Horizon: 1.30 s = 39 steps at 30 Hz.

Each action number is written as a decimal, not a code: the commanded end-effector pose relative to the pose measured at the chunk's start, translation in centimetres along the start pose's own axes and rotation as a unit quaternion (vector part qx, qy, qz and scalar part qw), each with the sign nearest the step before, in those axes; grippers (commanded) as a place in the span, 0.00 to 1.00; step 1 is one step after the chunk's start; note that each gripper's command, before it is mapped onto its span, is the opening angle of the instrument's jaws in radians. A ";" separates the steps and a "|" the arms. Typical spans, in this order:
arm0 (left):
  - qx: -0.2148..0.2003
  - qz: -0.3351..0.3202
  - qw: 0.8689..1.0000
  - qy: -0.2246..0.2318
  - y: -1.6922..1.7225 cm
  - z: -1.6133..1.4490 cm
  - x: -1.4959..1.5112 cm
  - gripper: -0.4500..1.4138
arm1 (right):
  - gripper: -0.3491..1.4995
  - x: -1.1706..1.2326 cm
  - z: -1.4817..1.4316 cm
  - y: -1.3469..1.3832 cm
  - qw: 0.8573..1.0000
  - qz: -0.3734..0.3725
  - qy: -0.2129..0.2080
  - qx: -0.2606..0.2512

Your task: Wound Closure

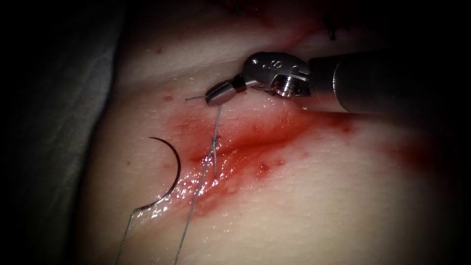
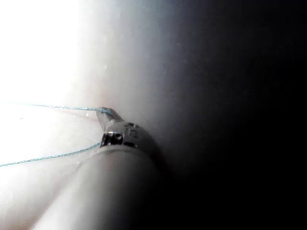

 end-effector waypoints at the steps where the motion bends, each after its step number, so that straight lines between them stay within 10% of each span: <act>1: -0.012 -0.001 1.000 0.013 0.11 0.06 0.06 0.00 | 0.00 -0.12 0.08 -0.06 1.000 0.005 -0.003 0.000; 19: -0.146 0.071 0.984 0.072 0.74 0.07 0.21 0.00 | 0.00 -0.28 -0.15 0.10 0.999 0.028 -0.004 -0.045; 39: -0.176 0.065 0.979 0.076 1.02 0.07 0.05 0.00 | 0.00 -0.14 -0.17 0.45 0.995 0.009 0.015 -0.093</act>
